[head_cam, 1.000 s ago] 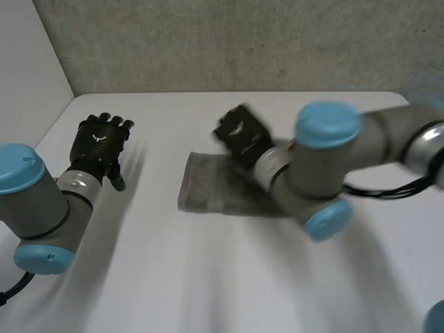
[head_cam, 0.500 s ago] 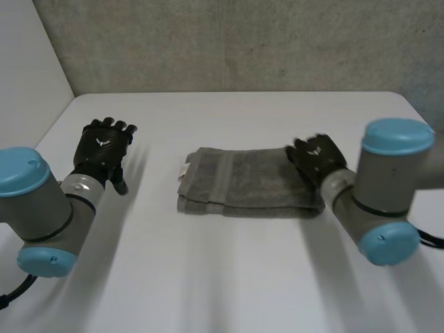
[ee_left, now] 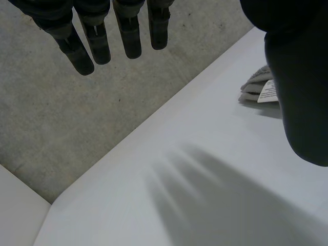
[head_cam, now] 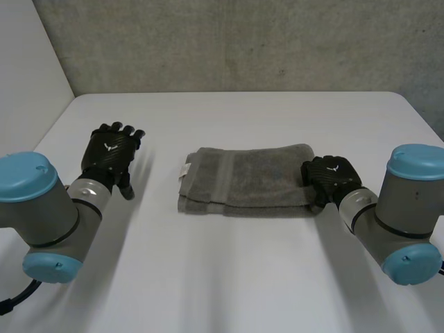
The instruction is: Fold the towel.
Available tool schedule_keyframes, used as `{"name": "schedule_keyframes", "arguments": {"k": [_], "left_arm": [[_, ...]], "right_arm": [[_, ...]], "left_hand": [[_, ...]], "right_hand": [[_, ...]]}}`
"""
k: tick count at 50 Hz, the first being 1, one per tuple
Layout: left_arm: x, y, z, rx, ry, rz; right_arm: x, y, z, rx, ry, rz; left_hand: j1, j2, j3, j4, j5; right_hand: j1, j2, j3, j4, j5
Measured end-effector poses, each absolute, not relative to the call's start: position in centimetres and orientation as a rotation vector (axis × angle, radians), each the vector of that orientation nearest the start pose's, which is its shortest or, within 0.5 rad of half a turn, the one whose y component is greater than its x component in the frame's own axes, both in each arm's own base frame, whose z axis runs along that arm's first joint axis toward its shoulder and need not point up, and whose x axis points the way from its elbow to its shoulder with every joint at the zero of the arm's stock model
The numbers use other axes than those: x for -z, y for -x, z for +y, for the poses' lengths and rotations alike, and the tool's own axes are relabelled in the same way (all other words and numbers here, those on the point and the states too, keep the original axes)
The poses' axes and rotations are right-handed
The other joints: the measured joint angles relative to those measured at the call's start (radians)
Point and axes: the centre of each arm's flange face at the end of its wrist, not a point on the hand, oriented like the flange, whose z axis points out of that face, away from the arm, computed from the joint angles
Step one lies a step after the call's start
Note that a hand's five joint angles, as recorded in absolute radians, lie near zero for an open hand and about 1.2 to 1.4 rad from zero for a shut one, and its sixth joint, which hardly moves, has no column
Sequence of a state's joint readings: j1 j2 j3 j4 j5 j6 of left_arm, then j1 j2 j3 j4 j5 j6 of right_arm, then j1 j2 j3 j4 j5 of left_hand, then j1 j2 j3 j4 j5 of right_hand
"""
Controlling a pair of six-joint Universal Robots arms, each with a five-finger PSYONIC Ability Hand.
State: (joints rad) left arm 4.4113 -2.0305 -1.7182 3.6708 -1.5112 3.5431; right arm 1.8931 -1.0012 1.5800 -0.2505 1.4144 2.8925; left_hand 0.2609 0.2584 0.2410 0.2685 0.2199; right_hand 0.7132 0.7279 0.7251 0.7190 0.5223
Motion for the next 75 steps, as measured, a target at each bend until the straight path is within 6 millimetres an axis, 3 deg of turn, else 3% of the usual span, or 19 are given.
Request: {"name": "schedule_keyframes", "arguments": {"k": [5,7,11,17,26,29,34,37,41,43,47,48,50,53,56,60,67,75], "left_arm": [[-15.6,24.0,-31.1,2.117,-0.849,2.126],[-15.6,24.0,-31.0,2.115,-0.850,2.128],[-15.5,24.0,-30.9,2.114,-0.851,2.130],[-15.6,24.0,-30.9,2.119,-0.850,2.123],[-16.6,24.4,-30.6,2.157,-0.848,2.102],[-17.6,24.9,-30.3,2.192,-0.851,2.080],[-20.0,25.9,-29.7,2.293,-0.841,2.028],[-21.5,26.5,-29.5,2.369,-0.815,2.011],[-22.9,27.1,-29.5,2.448,-0.771,2.011],[-23.8,27.5,-29.6,2.506,-0.735,2.020],[-24.7,28.1,-29.7,2.580,-0.687,2.049],[-24.9,28.4,-29.7,2.597,-0.677,2.061],[-25.0,28.9,-29.7,2.617,-0.670,2.091],[-24.8,29.8,-29.6,2.623,-0.683,2.132],[-23.9,31.5,-29.2,2.606,-0.734,2.200],[-22.4,33.1,-28.7,2.556,-0.795,2.286],[-19.1,35.5,-27.4,2.430,-0.876,2.475],[-13.5,37.1,-25.1,2.183,-0.989,2.675]], "right_arm": [[-12.9,-25.5,-30.1,1.705,0.794,2.273],[-12.8,-25.4,-30.1,1.702,0.796,2.275],[-12.5,-25.1,-30.3,1.702,0.797,2.294],[-13.1,-23.6,-30.8,1.725,0.849,2.355],[-16.8,-20.2,-31.2,1.790,1.304,2.443],[-18.3,-21.6,-31.0,1.846,1.457,2.348],[-20.1,-27.7,-28.5,1.896,1.648,1.998],[-19.4,-32.0,-25.4,1.816,1.743,1.763],[-18.0,-35.1,-22.2,1.714,1.800,1.609],[-17.2,-36.3,-20.5,1.658,1.817,1.554],[-17.1,-36.6,-20.0,1.640,1.767,1.583],[-17.6,-36.3,-20.4,1.656,1.717,1.623],[-18.6,-35.5,-21.6,1.693,1.596,1.713],[-19.7,-33.9,-23.4,1.726,1.413,1.833],[-20.9,-31.0,-25.8,1.736,1.100,1.984],[-21.3,-29.0,-26.7,1.707,0.889,2.056],[-20.4,-28.2,-27.0,1.652,0.817,2.098],[-15.6,-28.4,-28.2,1.527,0.844,2.200]], "left_hand": [[0.000,0.000,0.000,0.000,0.000],[0.000,0.000,0.000,0.000,0.000],[0.000,0.000,0.000,0.000,0.000],[0.000,0.000,0.000,0.000,0.000],[0.000,0.000,0.000,0.000,0.000],[0.000,0.000,0.000,0.000,0.000],[0.000,0.000,0.000,0.000,0.000],[-0.001,0.000,0.000,0.000,0.000],[-0.001,0.000,0.000,0.000,0.000],[-0.001,0.000,0.000,0.000,0.000],[-0.001,0.000,0.000,0.000,-0.001],[-0.001,0.000,0.000,0.000,-0.001],[-0.001,0.000,0.000,0.000,-0.001],[-0.001,0.000,0.000,0.000,-0.001],[-0.001,0.000,0.000,0.000,-0.001],[-0.001,0.000,0.000,0.000,-0.001],[-0.001,0.000,0.000,0.000,-0.001],[-0.001,0.000,0.000,0.000,0.000]], "right_hand": [[0.047,0.038,0.033,0.037,0.057],[0.149,0.138,0.138,0.143,0.167],[0.571,0.523,0.556,0.565,0.590],[0.591,0.532,0.604,0.623,0.633],[0.595,0.532,0.604,0.623,0.633],[0.596,0.532,0.604,0.623,0.633],[0.598,0.543,0.604,0.623,0.633],[0.598,0.552,0.604,0.623,0.633],[0.572,0.535,0.572,0.582,0.607],[0.391,0.367,0.381,0.388,0.406],[0.008,-0.005,0.027,0.031,0.033],[-0.182,-0.201,-0.183,-0.178,-0.194],[-0.407,-0.440,-0.428,-0.421,-0.436],[-0.464,-0.479,-0.483,-0.466,-0.462],[-0.478,-0.479,-0.483,-0.466,-0.462],[-0.478,-0.479,-0.483,-0.466,-0.462],[-0.479,-0.479,-0.483,-0.466,-0.462],[-0.479,-0.479,-0.483,-0.466,-0.462]]}}
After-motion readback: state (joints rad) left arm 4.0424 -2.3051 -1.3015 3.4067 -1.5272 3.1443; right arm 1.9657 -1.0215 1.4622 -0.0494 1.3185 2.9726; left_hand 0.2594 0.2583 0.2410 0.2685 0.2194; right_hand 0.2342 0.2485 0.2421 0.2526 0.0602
